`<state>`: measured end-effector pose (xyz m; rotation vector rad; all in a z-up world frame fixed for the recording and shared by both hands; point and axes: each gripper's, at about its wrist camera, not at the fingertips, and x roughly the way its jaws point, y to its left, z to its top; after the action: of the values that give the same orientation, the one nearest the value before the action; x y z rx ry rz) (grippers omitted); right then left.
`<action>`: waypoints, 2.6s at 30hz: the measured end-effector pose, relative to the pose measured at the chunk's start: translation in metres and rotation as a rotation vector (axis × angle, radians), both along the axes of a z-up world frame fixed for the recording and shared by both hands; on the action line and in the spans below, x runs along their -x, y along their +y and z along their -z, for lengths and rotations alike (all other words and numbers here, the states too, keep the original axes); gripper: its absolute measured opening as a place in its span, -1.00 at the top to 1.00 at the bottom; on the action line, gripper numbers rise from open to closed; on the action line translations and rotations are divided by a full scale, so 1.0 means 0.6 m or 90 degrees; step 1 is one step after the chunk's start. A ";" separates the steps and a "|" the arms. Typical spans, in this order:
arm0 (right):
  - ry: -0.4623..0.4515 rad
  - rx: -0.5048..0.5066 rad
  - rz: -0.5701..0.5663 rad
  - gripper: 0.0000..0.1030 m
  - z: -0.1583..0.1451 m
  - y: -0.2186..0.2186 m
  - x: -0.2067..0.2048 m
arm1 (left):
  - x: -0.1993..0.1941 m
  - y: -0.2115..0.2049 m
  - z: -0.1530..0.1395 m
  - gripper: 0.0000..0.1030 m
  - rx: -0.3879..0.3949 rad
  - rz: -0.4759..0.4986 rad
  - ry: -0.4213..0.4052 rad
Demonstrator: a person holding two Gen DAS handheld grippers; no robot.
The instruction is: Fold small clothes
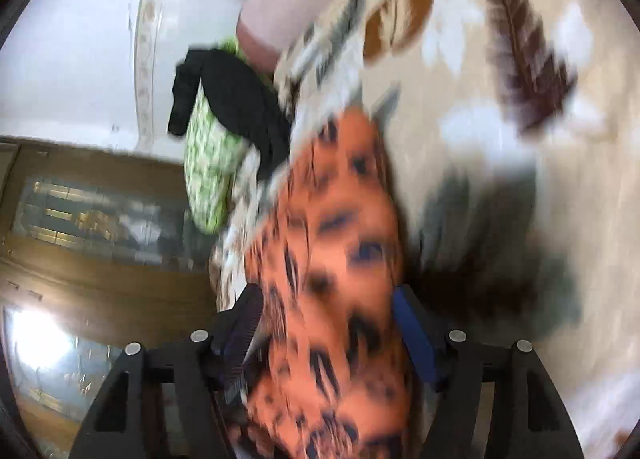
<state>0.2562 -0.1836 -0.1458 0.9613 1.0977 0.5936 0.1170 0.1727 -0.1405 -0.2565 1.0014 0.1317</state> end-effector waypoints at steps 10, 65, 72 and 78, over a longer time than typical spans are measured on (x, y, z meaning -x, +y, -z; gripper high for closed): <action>-0.004 0.143 -0.023 -0.09 -0.013 0.019 -0.035 | 0.024 0.057 -0.021 -0.21 0.214 0.004 -0.039; -0.105 0.106 -0.262 -0.36 -0.035 0.104 0.122 | -0.150 0.070 0.037 0.11 0.420 0.022 0.036; -0.114 0.116 -0.261 -0.37 -0.034 0.109 0.127 | -0.147 0.078 0.064 0.51 0.457 -0.030 0.035; -0.104 0.121 -0.257 -0.37 -0.036 0.110 0.126 | -0.123 0.058 -0.017 -0.07 0.343 -0.005 -0.008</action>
<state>0.1806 -0.1173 -0.1241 0.5179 1.1841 0.8623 0.1906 0.2076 -0.1305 -0.7526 1.0096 -0.1370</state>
